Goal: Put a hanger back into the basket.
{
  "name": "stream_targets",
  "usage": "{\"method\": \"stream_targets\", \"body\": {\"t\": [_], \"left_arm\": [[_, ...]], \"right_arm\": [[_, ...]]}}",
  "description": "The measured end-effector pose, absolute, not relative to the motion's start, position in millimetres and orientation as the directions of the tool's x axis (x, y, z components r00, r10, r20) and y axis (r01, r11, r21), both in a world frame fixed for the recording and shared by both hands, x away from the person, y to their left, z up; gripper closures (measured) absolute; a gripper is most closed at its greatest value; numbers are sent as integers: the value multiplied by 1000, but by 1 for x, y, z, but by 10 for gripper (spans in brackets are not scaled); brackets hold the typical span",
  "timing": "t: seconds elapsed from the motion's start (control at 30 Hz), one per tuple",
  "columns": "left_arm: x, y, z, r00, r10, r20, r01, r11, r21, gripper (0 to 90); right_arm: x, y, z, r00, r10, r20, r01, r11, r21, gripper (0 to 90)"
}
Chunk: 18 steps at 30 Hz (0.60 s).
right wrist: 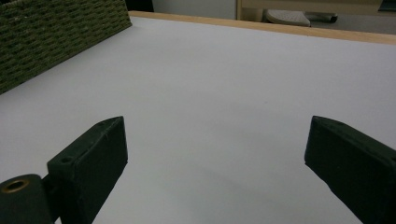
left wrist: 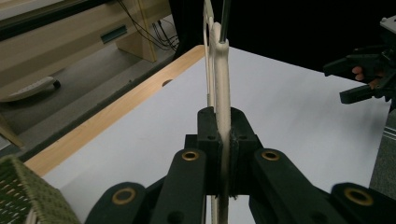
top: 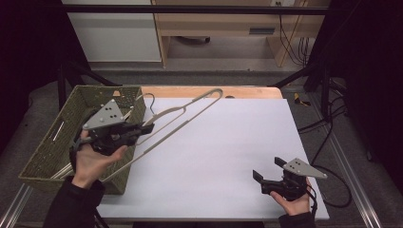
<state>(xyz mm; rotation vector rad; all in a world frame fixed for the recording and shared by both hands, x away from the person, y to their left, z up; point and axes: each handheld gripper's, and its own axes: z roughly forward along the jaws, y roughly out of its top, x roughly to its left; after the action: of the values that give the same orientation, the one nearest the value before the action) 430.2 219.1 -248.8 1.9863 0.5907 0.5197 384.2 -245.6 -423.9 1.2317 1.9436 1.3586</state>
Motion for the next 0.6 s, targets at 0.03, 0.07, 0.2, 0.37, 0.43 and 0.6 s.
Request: {"method": "stream_targets", "body": {"t": [0.03, 0.07, 0.2, 0.37, 0.43, 0.6], "left_arm": [[432, 223, -246, 789, 603, 118, 189, -420, 888, 860], [434, 227, -242, 785, 608, 123, 186, -420, 888, 860], [439, 244, -232, 774, 618, 138, 179, -423, 888, 860], [447, 267, -226, 758, 635, 148, 177, -419, 891, 859], [451, 275, -226, 747, 644, 163, 171, -423, 890, 859], [461, 295, -230, 729, 663, 169, 198, -441, 875, 859]], "right_arm": [[384, -246, -424, -490, 864, 114, 404, 110, 908, 66], [384, -246, -424, -490, 864, 113, 405, 110, 908, 66], [385, -246, -425, -488, 867, 101, 405, 123, 906, 66], [385, -246, -425, -496, 862, 103, 408, 126, 904, 65], [385, -246, -425, -492, 865, 101, 404, 124, 906, 64], [385, -246, -425, -491, 865, 104, 405, 121, 906, 64]]}}
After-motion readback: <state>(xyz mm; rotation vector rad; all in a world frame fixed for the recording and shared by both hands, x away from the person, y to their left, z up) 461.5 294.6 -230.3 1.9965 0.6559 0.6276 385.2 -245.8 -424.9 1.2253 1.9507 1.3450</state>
